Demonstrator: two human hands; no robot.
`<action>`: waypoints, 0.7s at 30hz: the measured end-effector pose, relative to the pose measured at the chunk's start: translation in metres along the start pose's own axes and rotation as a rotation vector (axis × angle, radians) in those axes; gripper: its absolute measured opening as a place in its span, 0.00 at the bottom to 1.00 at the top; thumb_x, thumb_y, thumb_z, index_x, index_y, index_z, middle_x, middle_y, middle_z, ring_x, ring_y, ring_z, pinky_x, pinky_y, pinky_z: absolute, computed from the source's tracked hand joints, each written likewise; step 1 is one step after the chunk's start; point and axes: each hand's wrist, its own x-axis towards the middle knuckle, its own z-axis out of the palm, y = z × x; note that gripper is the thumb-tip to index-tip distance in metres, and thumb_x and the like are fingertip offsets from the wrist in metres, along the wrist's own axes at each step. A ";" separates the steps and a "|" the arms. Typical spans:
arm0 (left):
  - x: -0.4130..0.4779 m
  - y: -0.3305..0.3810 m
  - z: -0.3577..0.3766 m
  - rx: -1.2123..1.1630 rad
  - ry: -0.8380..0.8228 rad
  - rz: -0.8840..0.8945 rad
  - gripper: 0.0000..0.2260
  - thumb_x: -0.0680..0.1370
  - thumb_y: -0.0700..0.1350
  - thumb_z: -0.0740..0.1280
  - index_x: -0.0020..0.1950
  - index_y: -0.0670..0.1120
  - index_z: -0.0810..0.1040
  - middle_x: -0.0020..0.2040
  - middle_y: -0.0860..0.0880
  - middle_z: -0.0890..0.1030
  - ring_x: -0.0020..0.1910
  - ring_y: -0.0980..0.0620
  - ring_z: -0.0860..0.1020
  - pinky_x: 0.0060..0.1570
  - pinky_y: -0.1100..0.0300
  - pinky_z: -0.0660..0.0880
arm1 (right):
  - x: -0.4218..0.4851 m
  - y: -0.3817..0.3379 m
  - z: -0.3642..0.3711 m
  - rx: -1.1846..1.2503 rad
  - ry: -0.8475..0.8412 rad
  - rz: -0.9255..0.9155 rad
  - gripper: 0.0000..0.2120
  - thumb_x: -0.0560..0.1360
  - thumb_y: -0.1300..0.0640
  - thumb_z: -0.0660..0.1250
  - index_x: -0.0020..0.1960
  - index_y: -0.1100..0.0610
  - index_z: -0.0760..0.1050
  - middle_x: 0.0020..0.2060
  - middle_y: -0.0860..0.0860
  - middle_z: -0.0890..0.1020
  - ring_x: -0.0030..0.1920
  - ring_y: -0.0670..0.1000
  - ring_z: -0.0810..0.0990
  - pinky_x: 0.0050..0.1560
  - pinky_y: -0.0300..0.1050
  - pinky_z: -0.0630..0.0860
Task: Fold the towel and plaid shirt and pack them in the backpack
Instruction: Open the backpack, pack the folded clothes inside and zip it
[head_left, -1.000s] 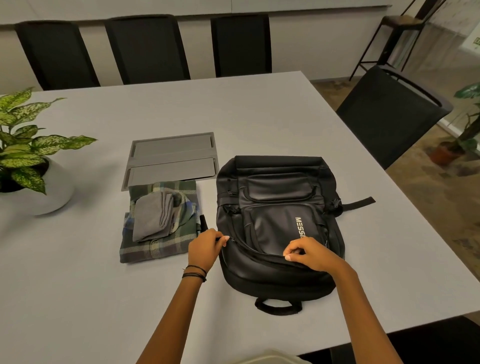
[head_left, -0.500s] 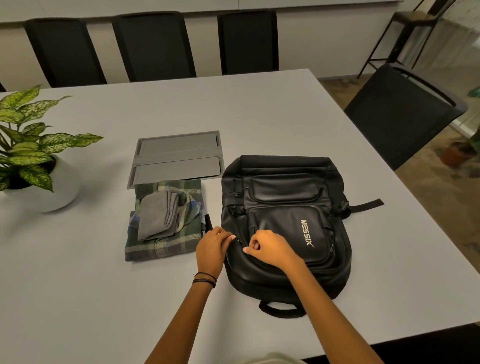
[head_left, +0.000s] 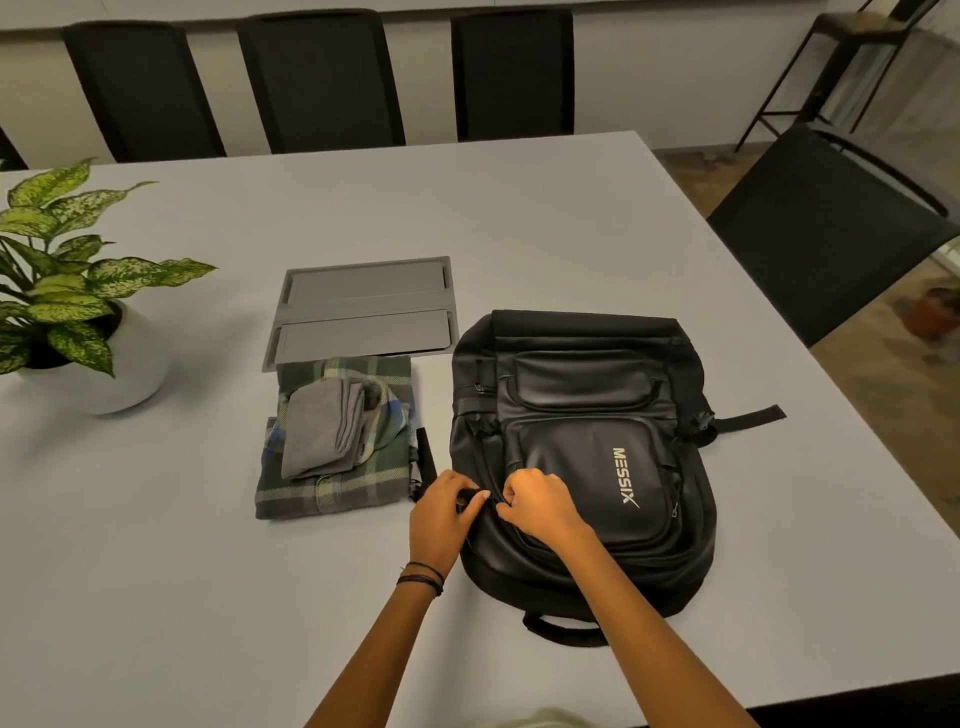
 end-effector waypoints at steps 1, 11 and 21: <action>0.000 -0.001 0.001 0.013 -0.004 0.008 0.07 0.75 0.51 0.68 0.43 0.48 0.77 0.43 0.56 0.74 0.41 0.58 0.75 0.40 0.68 0.73 | 0.001 0.001 0.001 -0.003 -0.001 0.000 0.18 0.75 0.54 0.64 0.30 0.51 0.60 0.30 0.47 0.69 0.37 0.51 0.70 0.53 0.46 0.69; 0.022 -0.007 0.018 -0.067 0.061 -0.081 0.06 0.78 0.45 0.65 0.50 0.42 0.75 0.49 0.49 0.77 0.43 0.56 0.74 0.45 0.65 0.73 | 0.003 0.007 0.007 -0.016 0.008 0.033 0.19 0.76 0.58 0.60 0.30 0.53 0.56 0.29 0.47 0.63 0.27 0.46 0.61 0.40 0.43 0.63; 0.066 -0.019 0.019 0.008 0.040 -0.066 0.07 0.78 0.46 0.64 0.49 0.42 0.74 0.49 0.48 0.77 0.44 0.51 0.77 0.42 0.57 0.75 | 0.011 0.011 -0.006 0.074 -0.006 0.036 0.09 0.71 0.56 0.64 0.36 0.57 0.66 0.33 0.52 0.73 0.34 0.52 0.73 0.40 0.46 0.73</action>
